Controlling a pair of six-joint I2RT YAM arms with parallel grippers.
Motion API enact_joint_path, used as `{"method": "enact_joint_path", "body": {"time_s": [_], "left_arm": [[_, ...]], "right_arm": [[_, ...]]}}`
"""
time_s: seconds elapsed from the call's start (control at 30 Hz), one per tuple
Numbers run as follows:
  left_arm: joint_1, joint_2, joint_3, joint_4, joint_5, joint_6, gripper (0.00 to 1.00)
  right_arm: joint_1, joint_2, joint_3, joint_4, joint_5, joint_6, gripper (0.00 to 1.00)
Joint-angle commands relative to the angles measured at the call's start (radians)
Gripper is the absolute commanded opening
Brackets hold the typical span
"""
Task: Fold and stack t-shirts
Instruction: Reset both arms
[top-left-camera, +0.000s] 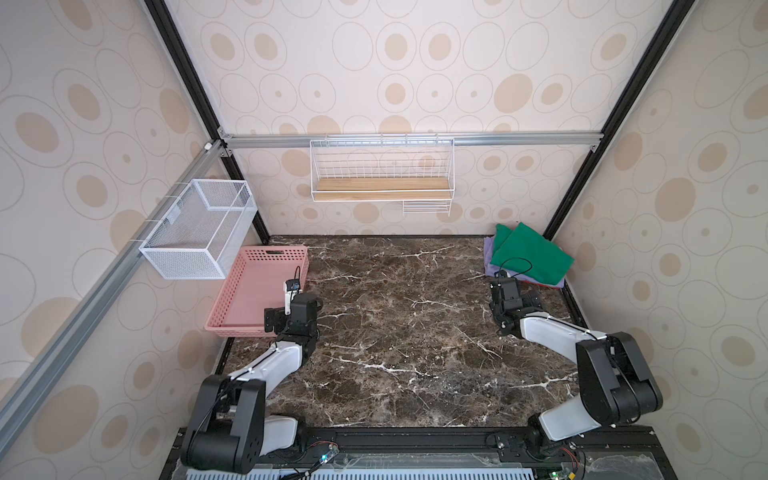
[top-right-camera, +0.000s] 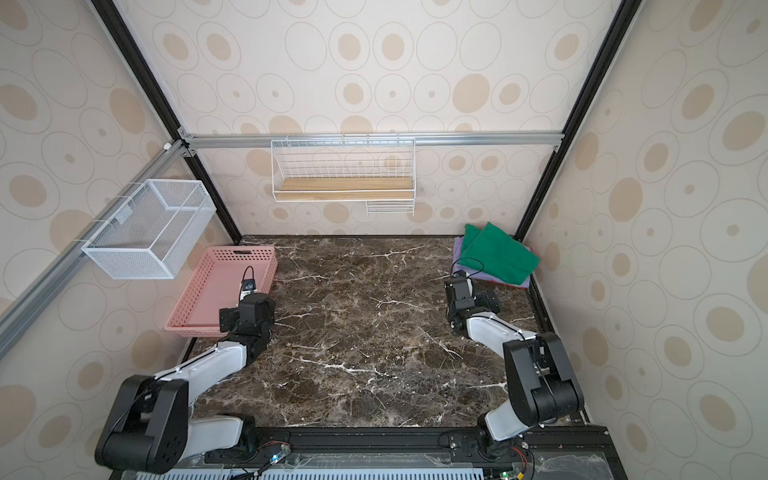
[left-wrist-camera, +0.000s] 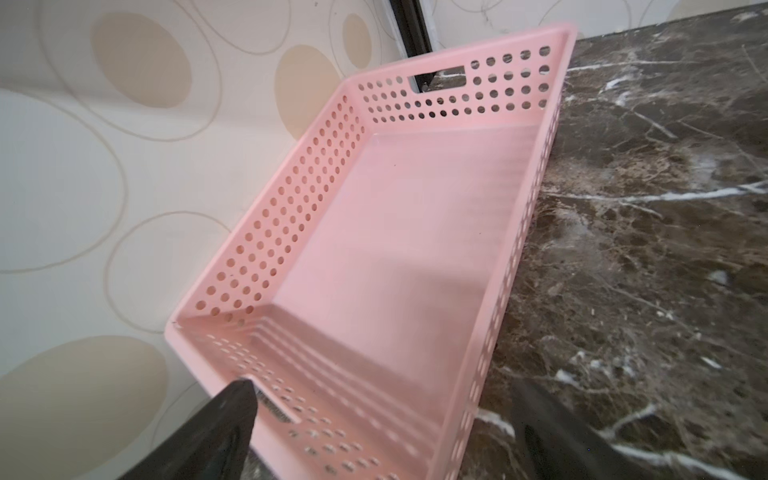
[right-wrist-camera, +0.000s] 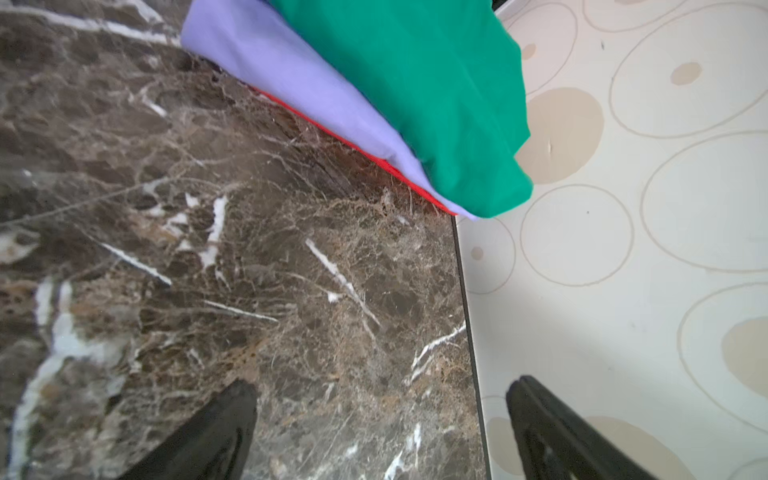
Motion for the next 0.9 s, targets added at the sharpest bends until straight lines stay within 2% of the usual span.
{"method": "enact_joint_path", "body": {"time_s": [0.0, 0.03, 0.1, 0.17, 0.23, 0.27, 0.3, 0.33, 0.37, 0.4, 0.43, 0.5, 0.53, 0.6, 0.63, 0.67, 0.7, 0.73, 0.8, 0.87], "left_arm": [[0.009, 0.054, -0.043, 0.278, 0.017, -0.02, 0.99], [0.01, 0.066, -0.071, 0.355, 0.001, -0.025, 0.99], [0.016, 0.078, -0.093, 0.401, 0.121, 0.024, 0.99], [0.032, 0.174, -0.141, 0.626, 0.147, 0.039, 0.99], [0.048, 0.132, -0.11, 0.48, 0.195, 0.011, 0.99], [0.074, 0.162, -0.111, 0.495, 0.258, 0.006, 0.99], [0.088, 0.224, -0.116, 0.591, 0.26, -0.001, 0.99], [0.098, 0.23, -0.116, 0.611, 0.274, -0.002, 0.99], [0.101, 0.179, -0.093, 0.473, 0.284, -0.021, 0.99], [0.101, 0.186, -0.099, 0.487, 0.282, -0.019, 0.99], [0.101, 0.216, -0.109, 0.567, 0.277, -0.009, 0.99], [0.101, 0.187, -0.105, 0.509, 0.281, -0.016, 0.99], [0.101, 0.197, -0.112, 0.543, 0.28, -0.011, 0.99], [0.099, 0.193, -0.11, 0.533, 0.279, -0.01, 0.99], [0.099, 0.193, -0.11, 0.527, 0.279, -0.012, 0.99], [0.099, 0.196, -0.109, 0.538, 0.277, -0.011, 0.99], [0.099, 0.192, -0.11, 0.532, 0.279, -0.011, 0.99], [0.099, 0.194, -0.109, 0.528, 0.279, -0.012, 0.99], [0.099, 0.193, -0.109, 0.529, 0.279, -0.012, 0.99], [0.099, 0.196, -0.109, 0.531, 0.279, -0.011, 0.99]], "right_arm": [[0.001, -0.016, -0.036, 0.184, 0.046, 0.021, 1.0], [0.002, -0.007, -0.068, 0.24, 0.032, 0.006, 1.0], [0.0, 0.027, -0.14, 0.419, 0.049, -0.026, 1.0], [0.005, 0.03, -0.152, 0.48, 0.049, -0.039, 1.0], [-0.005, 0.05, -0.157, 0.551, -0.013, -0.086, 1.0], [-0.007, 0.073, -0.154, 0.588, -0.016, -0.12, 1.0], [-0.007, 0.1, -0.169, 0.664, -0.012, -0.15, 1.0], [-0.012, 0.127, -0.188, 0.764, -0.01, -0.184, 1.0], [-0.014, 0.12, -0.183, 0.736, -0.007, -0.16, 1.0], [-0.024, 0.095, -0.186, 0.682, -0.02, -0.122, 0.99], [-0.056, 0.062, -0.224, 0.705, -0.085, -0.094, 0.98], [-0.144, -0.005, -0.298, 0.73, -0.248, -0.008, 0.96], [-0.182, -0.042, -0.341, 0.749, -0.347, 0.018, 0.97], [-0.216, -0.002, -0.417, 0.915, -0.472, 0.009, 1.0], [-0.226, 0.072, -0.439, 1.084, -0.492, -0.024, 1.0], [-0.215, 0.075, -0.437, 1.071, -0.481, -0.031, 1.0], [-0.214, 0.012, -0.406, 0.904, -0.504, -0.011, 1.0], [-0.224, 0.001, -0.385, 0.846, -0.569, -0.021, 1.0], [-0.229, 0.052, -0.384, 0.935, -0.55, -0.03, 1.0], [-0.233, 0.006, -0.36, 0.806, -0.555, -0.004, 1.0]]}}
